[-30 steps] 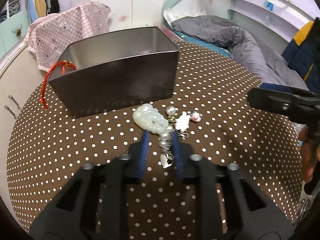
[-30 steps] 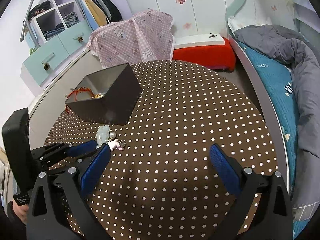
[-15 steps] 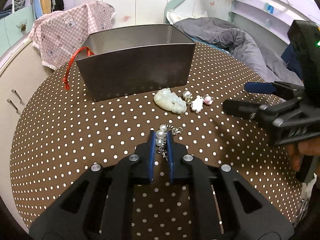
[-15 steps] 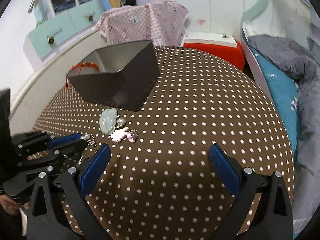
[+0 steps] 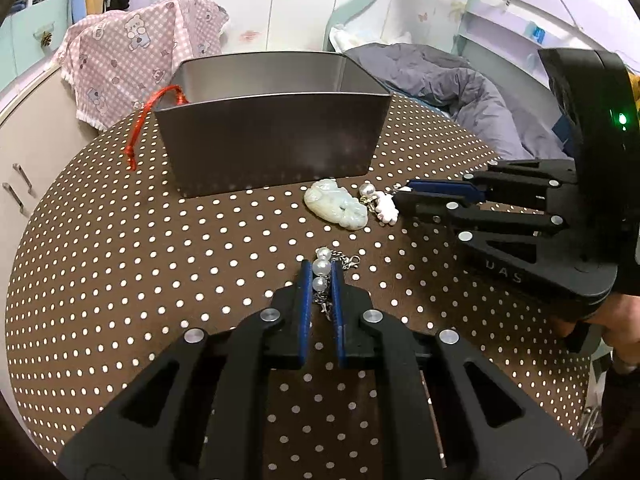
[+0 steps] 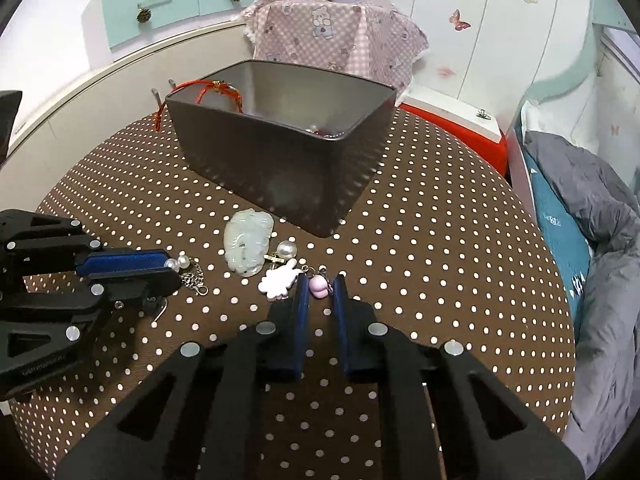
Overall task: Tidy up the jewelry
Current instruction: 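Grasp the pearl pendant with the left tool while the right tool grasps the pink bead charm, then carry both pendants over the grey box and open both tools to drop them, then grasp the pale jade pendant with the left tool while the right tool approaches a small pearl charm, then grasp the small pearl charm with the right tool while the left tool holds the jade, then carry the jade and pearl charm over the grey box and open both tools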
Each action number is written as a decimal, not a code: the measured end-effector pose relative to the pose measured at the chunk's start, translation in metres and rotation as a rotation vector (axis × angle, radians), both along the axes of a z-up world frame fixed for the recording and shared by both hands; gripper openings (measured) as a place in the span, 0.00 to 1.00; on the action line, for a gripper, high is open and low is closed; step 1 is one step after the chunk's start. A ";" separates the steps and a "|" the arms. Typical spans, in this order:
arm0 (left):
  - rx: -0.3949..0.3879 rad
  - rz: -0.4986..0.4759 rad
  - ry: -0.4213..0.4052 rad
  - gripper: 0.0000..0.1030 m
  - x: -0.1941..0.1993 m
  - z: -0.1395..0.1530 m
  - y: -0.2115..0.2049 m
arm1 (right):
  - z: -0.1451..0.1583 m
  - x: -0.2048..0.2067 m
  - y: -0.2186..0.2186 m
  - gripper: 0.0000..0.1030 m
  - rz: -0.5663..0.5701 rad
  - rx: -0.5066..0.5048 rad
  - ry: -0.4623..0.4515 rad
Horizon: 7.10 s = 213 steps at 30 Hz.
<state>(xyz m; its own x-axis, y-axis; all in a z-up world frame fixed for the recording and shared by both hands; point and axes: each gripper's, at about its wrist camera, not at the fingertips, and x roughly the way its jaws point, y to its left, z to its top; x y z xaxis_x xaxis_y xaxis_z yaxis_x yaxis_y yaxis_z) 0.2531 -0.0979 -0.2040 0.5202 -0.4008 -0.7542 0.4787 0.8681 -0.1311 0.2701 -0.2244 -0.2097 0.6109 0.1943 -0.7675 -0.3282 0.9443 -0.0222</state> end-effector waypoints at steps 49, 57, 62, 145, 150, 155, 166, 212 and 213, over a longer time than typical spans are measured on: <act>-0.094 0.074 -0.276 0.11 0.085 0.149 0.017 | 0.164 0.053 -0.010 0.11 0.075 0.233 -0.218; -0.071 0.216 -0.304 0.91 0.088 0.147 0.040 | 0.148 0.070 -0.031 0.93 -0.032 0.360 -0.164; -0.048 0.270 -0.351 0.92 0.072 0.158 0.053 | 0.152 0.067 -0.052 0.93 -0.114 0.495 -0.139; 0.047 0.136 -0.013 0.27 0.039 -0.005 0.007 | 0.032 -0.023 -0.056 0.79 -0.175 0.242 0.000; 0.051 0.169 -0.018 0.27 0.029 -0.004 0.025 | 0.026 -0.009 -0.038 0.63 -0.126 0.236 0.035; 0.044 0.211 -0.017 0.27 0.022 -0.001 0.047 | 0.015 0.008 -0.010 0.55 -0.069 0.204 0.075; 0.024 0.228 -0.017 0.27 0.021 0.002 0.058 | 0.005 0.014 0.018 0.10 -0.026 0.071 0.060; -0.008 0.156 -0.238 0.91 0.099 0.131 0.027 | 0.145 0.083 -0.018 0.42 0.020 0.396 -0.043; -0.009 0.165 -0.249 0.91 0.097 0.133 0.029 | 0.143 0.084 -0.022 0.73 -0.001 0.405 -0.042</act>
<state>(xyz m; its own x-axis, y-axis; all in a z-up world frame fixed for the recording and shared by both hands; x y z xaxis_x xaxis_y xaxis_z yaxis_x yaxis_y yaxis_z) 0.3502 -0.0690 -0.0715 0.7474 -0.3020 -0.5918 0.3500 0.9361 -0.0356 0.3543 -0.2466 -0.0664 0.6403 0.4751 -0.6036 -0.3343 0.8798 0.3379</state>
